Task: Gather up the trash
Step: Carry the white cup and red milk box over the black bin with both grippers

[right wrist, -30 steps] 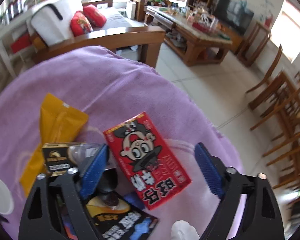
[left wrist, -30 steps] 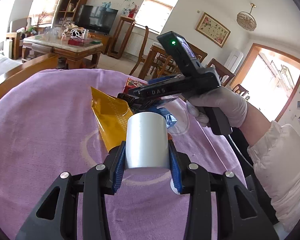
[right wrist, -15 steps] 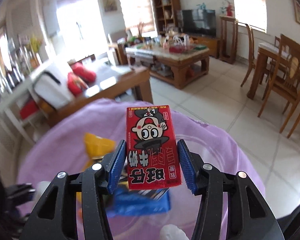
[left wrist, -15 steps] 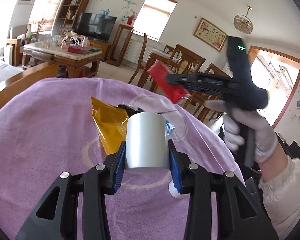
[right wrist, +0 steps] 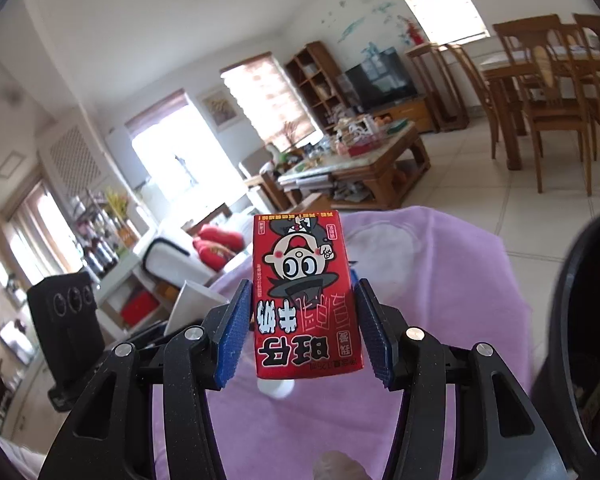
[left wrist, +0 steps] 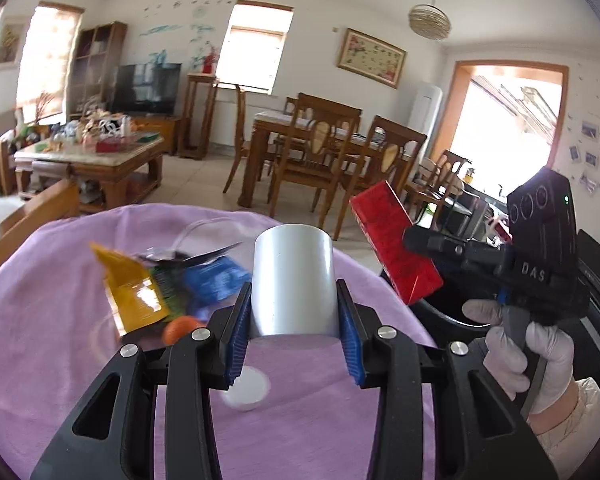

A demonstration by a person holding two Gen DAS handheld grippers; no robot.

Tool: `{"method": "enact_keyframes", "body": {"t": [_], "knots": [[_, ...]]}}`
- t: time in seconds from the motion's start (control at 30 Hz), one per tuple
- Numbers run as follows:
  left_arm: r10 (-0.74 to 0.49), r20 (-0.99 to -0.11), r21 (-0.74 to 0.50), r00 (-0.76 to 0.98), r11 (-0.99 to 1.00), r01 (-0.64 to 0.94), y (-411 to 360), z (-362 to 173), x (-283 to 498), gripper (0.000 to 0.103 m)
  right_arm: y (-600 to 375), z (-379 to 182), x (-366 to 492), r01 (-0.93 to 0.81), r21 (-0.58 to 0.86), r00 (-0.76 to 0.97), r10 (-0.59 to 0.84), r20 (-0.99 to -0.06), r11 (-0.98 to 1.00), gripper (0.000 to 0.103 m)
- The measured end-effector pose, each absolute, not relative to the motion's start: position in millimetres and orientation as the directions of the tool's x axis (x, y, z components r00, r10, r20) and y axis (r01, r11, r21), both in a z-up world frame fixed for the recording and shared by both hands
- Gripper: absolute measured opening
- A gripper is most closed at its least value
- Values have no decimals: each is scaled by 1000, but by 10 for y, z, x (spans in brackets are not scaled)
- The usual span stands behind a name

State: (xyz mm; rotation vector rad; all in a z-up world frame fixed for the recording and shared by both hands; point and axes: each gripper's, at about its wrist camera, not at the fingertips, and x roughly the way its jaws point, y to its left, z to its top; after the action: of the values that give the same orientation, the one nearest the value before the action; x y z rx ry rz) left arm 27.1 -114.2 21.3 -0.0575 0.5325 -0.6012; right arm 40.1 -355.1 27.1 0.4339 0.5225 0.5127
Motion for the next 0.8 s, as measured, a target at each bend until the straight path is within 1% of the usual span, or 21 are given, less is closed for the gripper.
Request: {"method": "enact_keyframes", "body": {"t": [0.23,0.47,0.6,0.8], "knots": [[-616,-470,-177,632,768,616,-1932,243,164,39,-4507,221,-177,-249,531,830,461,-314,810,52],[-676,-505,-185,537,692,697,-2756,144,132,39,-5384,31,-627,-116,554,891,333,-308,824,52],[-689,-526,-191,498,666,721,-3114,69,143,39,-5879,-156,-799,-46,600,910,282,-305,799,52],[-685,-575,-203,448,649,733,-3497,-118,229,39,-6091,-389,-884,14,648,922,241,-303,762,52]]}}
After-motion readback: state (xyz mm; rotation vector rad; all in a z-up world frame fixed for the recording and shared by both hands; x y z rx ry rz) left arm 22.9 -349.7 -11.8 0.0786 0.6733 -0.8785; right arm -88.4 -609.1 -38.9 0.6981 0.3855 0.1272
